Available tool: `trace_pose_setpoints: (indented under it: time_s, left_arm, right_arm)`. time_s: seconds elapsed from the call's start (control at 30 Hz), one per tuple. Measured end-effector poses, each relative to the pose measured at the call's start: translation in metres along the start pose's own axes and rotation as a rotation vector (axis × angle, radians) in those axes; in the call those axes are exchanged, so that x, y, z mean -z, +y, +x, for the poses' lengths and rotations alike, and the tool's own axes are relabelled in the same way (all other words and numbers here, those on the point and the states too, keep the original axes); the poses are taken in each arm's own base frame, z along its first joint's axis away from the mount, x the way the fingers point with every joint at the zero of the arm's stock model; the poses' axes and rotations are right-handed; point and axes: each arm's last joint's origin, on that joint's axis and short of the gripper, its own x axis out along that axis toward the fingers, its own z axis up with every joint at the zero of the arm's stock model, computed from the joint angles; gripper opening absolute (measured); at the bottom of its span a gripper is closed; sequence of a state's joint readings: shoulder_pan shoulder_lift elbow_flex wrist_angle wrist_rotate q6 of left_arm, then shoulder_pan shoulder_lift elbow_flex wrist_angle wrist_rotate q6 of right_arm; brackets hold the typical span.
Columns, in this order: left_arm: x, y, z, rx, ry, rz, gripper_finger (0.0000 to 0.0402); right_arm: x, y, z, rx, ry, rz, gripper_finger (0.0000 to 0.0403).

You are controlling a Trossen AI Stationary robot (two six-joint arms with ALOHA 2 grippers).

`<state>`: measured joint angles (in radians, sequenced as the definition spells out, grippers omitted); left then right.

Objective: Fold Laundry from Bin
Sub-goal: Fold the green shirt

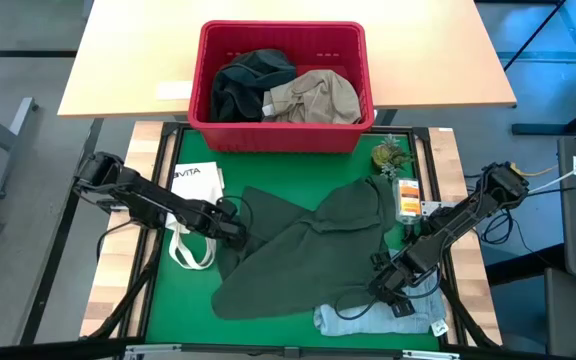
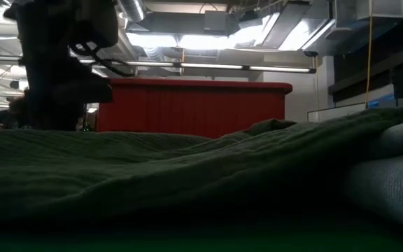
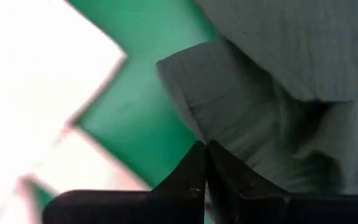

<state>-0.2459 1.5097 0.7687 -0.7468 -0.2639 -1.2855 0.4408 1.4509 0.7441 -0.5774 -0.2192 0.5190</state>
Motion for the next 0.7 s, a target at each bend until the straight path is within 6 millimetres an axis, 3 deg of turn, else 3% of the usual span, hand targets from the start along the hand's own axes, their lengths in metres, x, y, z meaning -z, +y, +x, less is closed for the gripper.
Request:
trace_pose_setpoints:
  time_s: [0.3, 0.7]
  left_arm:
    - [-0.005, 0.02, -0.035, -0.345, 0.069, 0.11, 0.0001]
    - [-0.001, 0.03, -0.03, -0.414, 0.113, 0.206, 0.0007]
  right_arm:
    - [0.0, 0.0, 0.0, 0.0, -0.001, 0.0, 0.022]
    - [0.0, 0.0, 0.0, 0.001, -0.001, 0.0, 0.022]
